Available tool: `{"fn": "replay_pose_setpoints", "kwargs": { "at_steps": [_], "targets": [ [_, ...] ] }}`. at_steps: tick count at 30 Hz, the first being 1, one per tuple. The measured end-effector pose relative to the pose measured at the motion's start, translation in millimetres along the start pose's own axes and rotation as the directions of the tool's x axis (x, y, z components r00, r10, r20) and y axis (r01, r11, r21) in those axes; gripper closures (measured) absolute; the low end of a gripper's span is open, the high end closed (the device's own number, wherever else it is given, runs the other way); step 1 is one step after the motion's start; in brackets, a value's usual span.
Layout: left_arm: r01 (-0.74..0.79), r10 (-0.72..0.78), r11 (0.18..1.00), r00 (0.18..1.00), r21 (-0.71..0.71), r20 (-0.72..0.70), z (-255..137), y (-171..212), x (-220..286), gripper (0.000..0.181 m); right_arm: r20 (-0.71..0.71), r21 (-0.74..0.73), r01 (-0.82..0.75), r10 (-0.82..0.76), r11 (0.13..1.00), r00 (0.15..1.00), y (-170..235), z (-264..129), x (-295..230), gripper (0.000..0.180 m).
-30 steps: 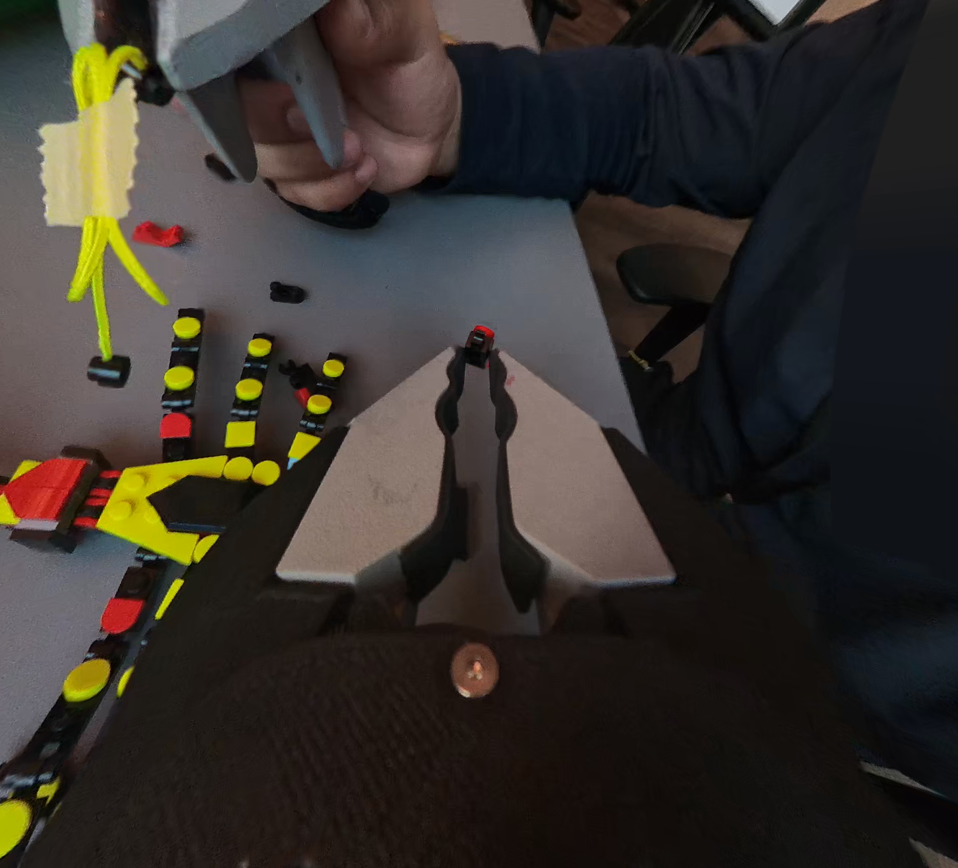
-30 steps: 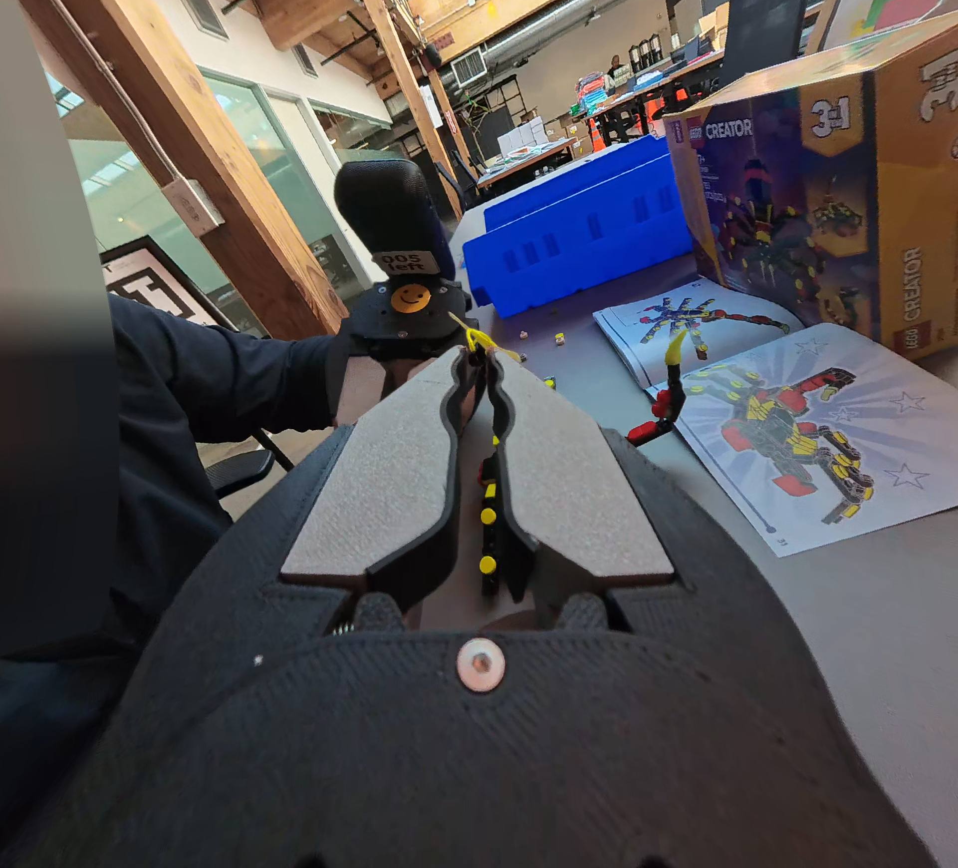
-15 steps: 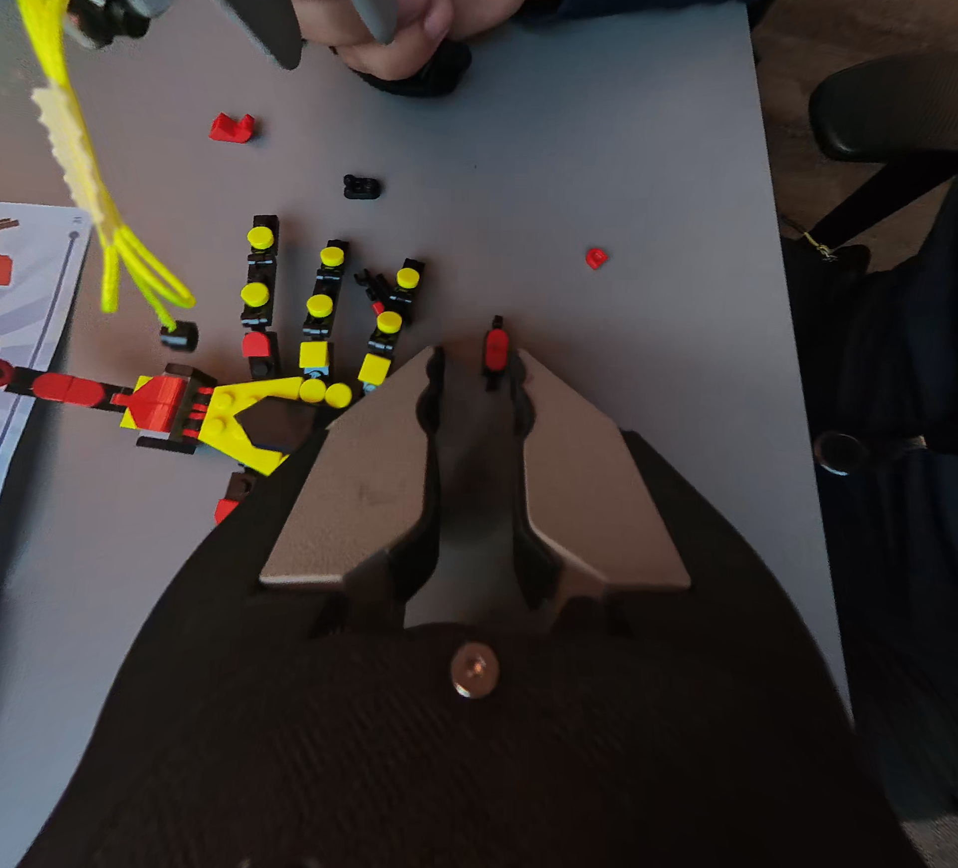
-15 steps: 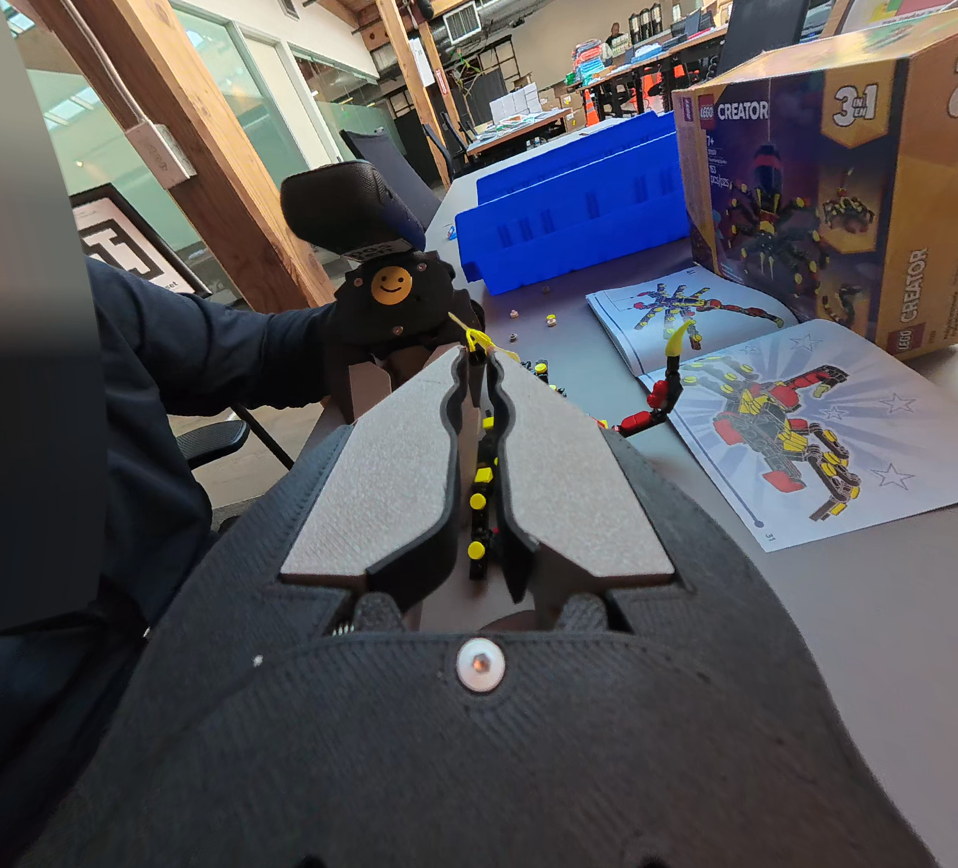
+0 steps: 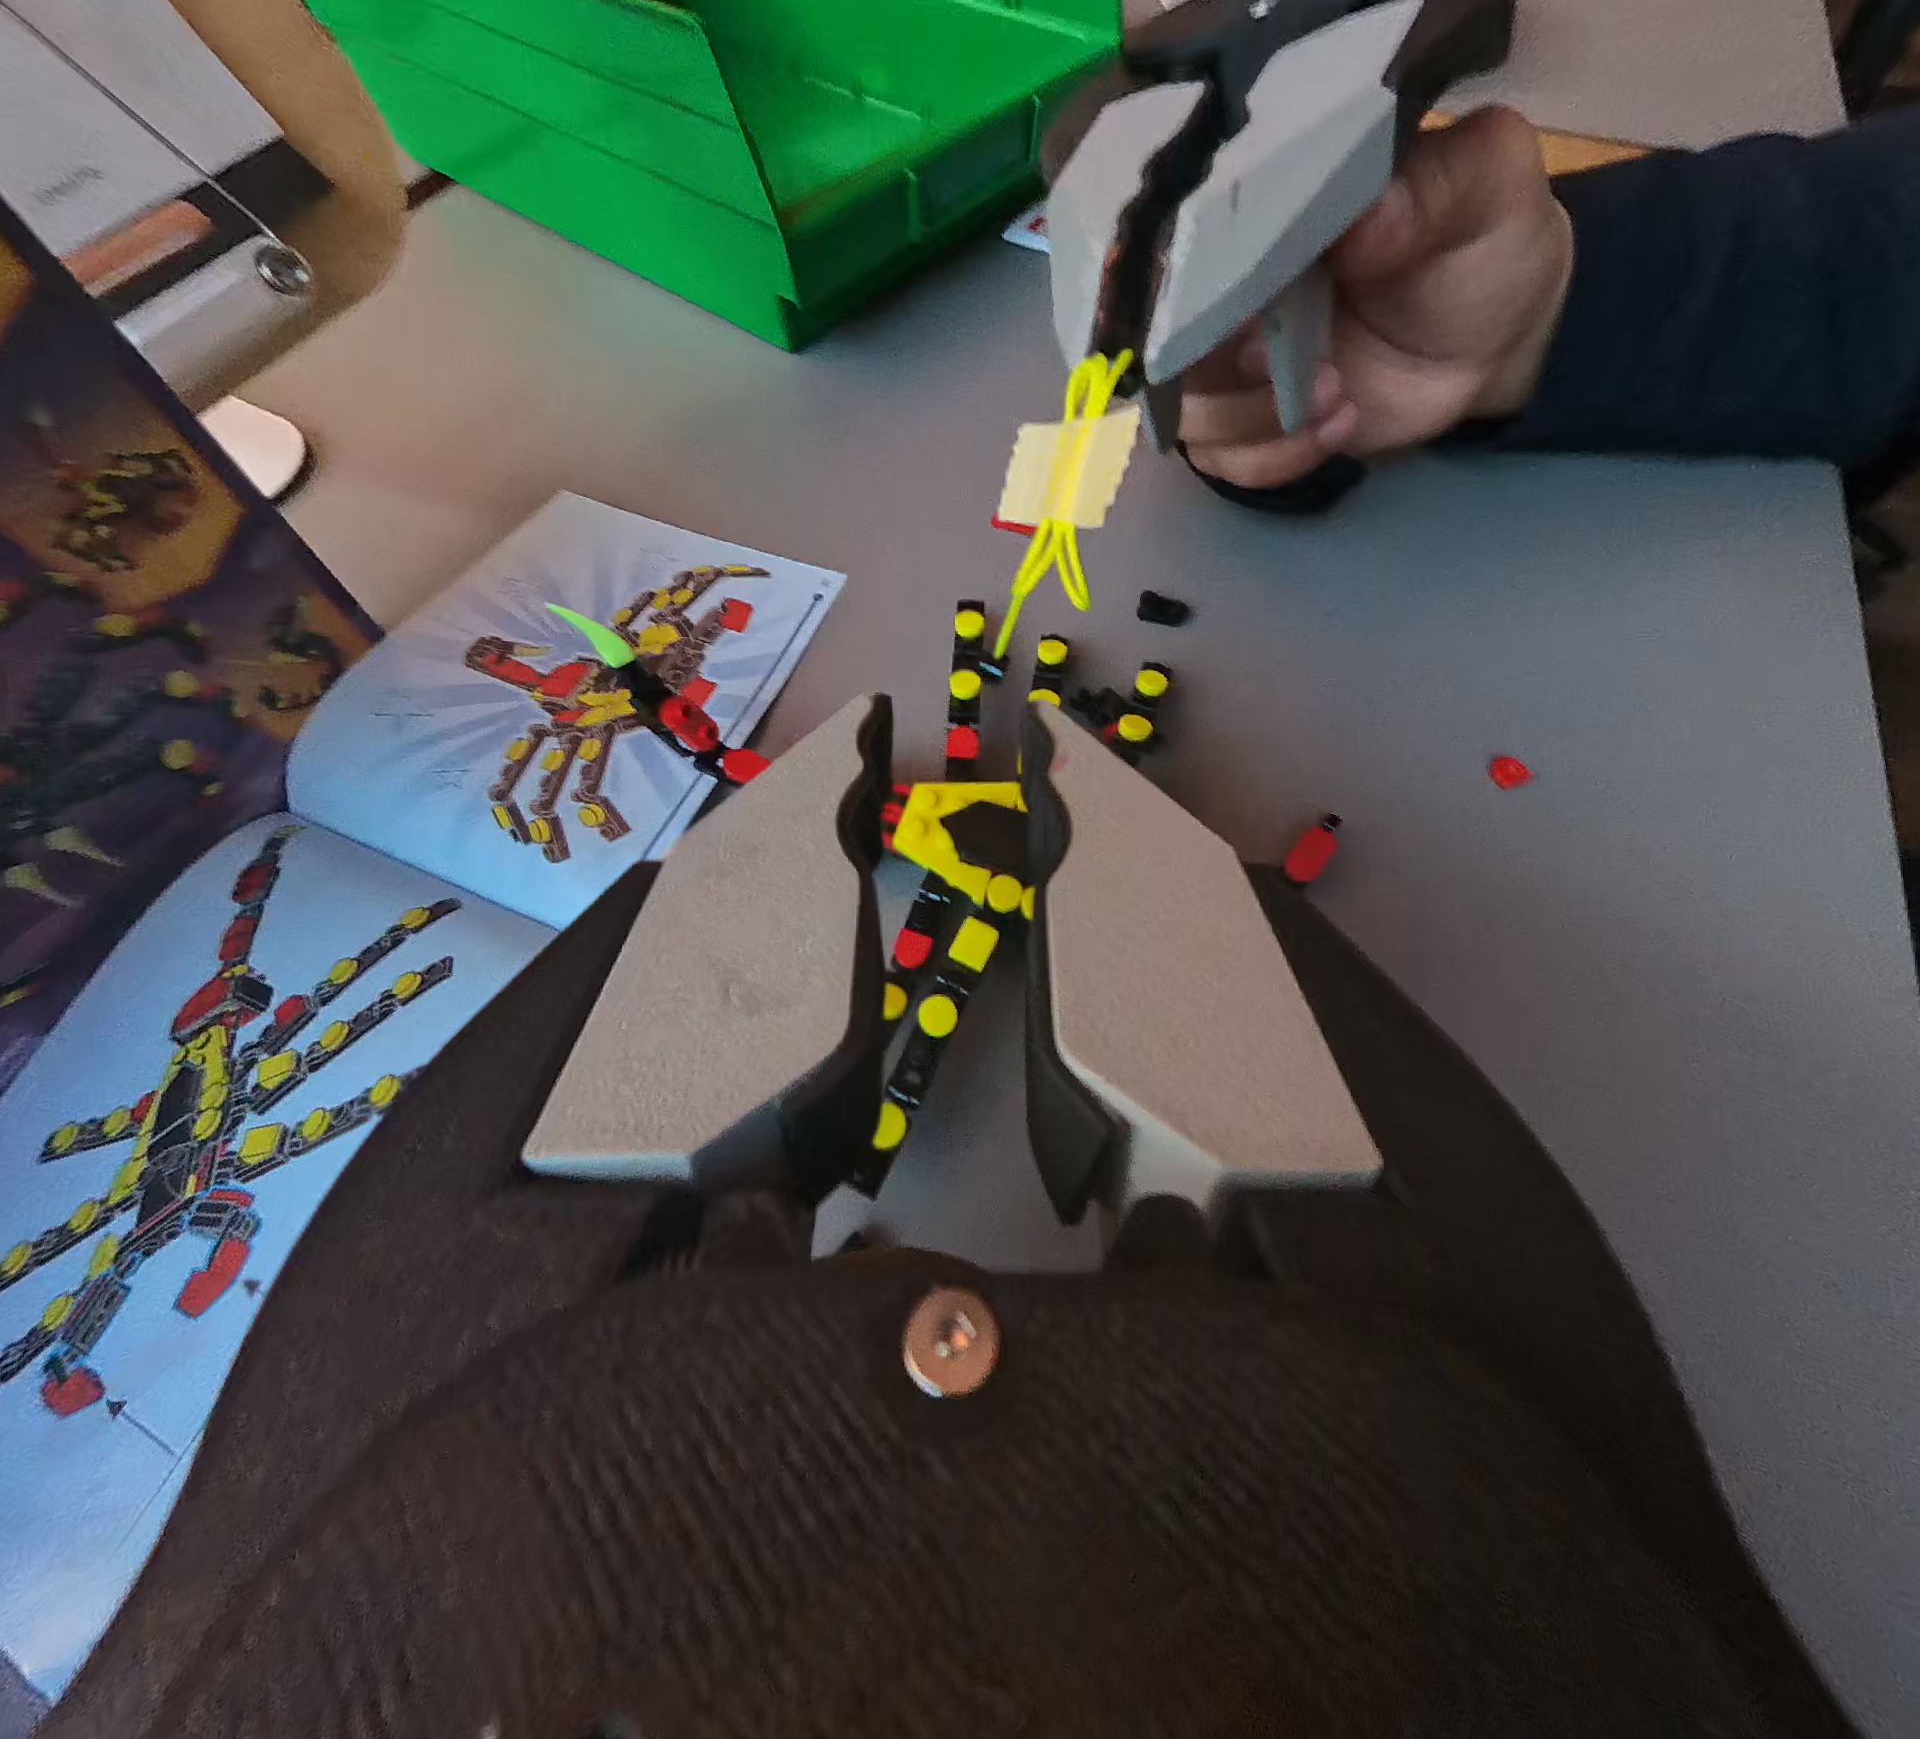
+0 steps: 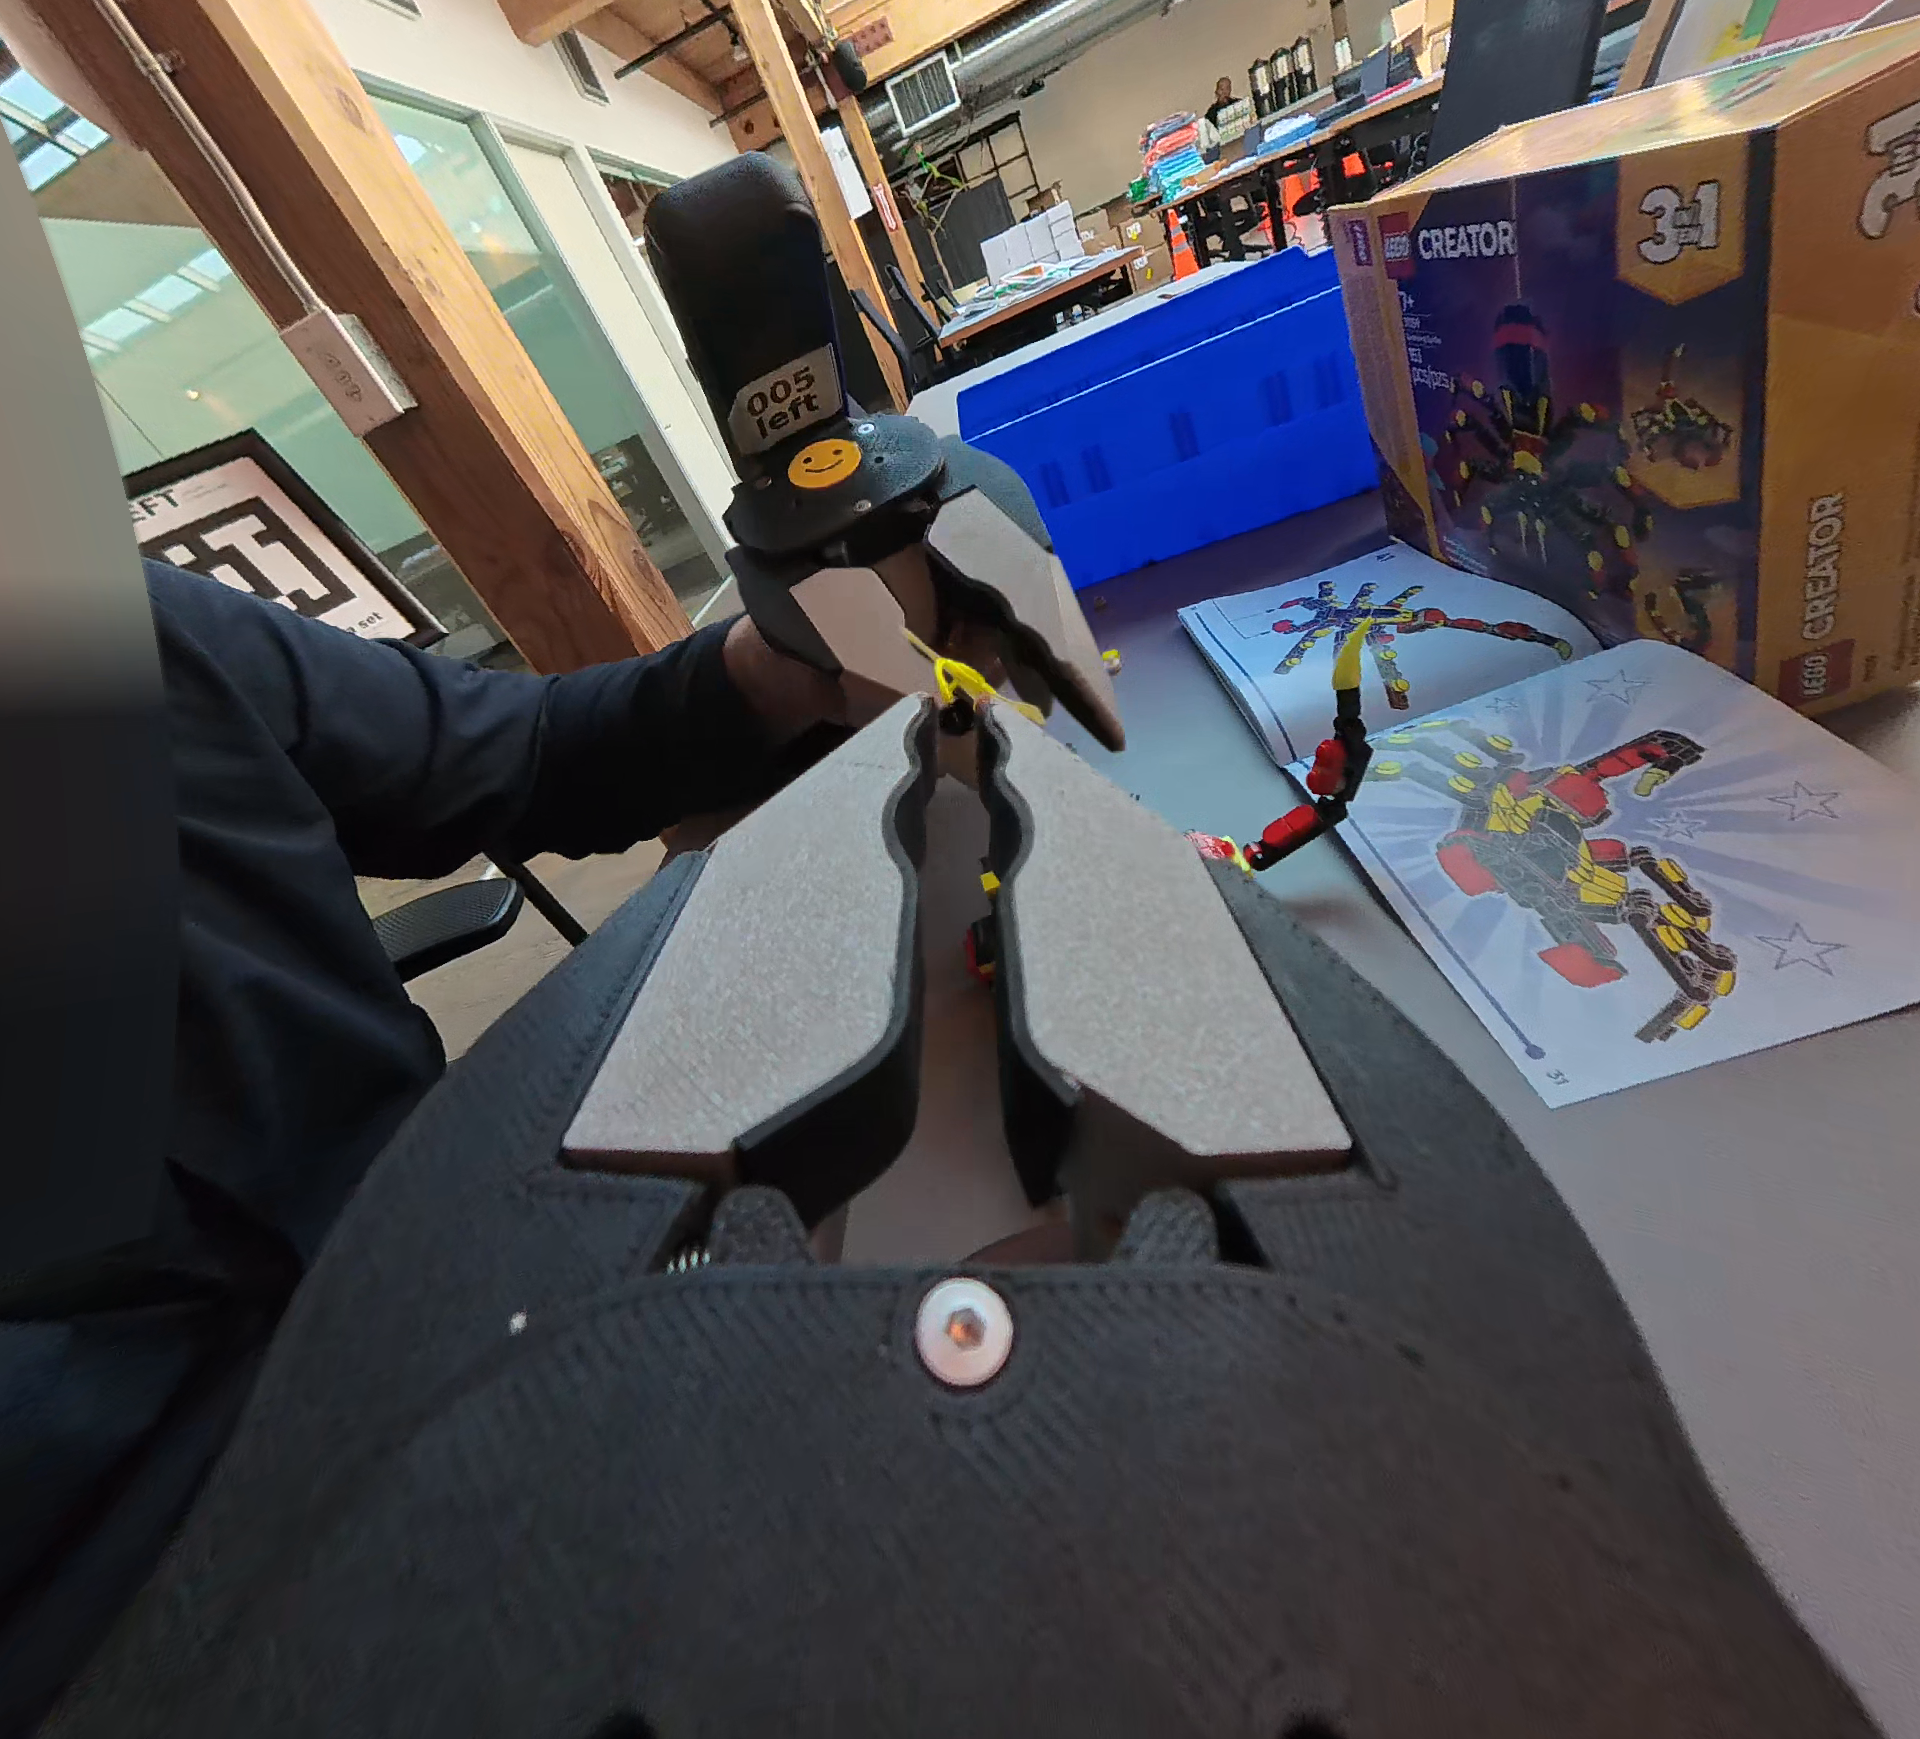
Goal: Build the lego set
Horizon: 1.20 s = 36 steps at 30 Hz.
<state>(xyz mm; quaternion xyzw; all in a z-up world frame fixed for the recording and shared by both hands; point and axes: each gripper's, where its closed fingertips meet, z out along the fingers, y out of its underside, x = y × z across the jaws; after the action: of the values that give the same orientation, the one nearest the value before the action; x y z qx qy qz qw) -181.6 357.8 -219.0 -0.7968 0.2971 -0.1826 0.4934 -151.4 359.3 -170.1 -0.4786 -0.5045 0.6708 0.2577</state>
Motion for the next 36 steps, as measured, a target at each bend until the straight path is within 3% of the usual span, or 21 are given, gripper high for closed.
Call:
{"fn": "replay_pose_setpoints", "kwargs": {
  "at_steps": [4,7,36],
  "targets": [
    [0.016,-0.014,0.999,0.999,0.047,-0.042,1.6,-5.4,7.2,0.161,0.009,-0.01,0.001,-0.001,1.0,1.0,2.4,2.4,-2.4,0.177],
    [0.011,-0.006,0.999,0.996,0.054,-0.084,4.2,-4.6,15.3,0.179,0.012,-0.016,0.0,0.001,1.0,1.0,3.8,3.4,-2.8,0.177],
    [-0.006,0.014,0.996,0.996,0.09,-0.091,-0.2,-11.1,18.7,0.179,-0.007,-0.001,-0.007,0.007,1.0,1.0,0.4,-1.1,2.5,0.177]
  ]
}}
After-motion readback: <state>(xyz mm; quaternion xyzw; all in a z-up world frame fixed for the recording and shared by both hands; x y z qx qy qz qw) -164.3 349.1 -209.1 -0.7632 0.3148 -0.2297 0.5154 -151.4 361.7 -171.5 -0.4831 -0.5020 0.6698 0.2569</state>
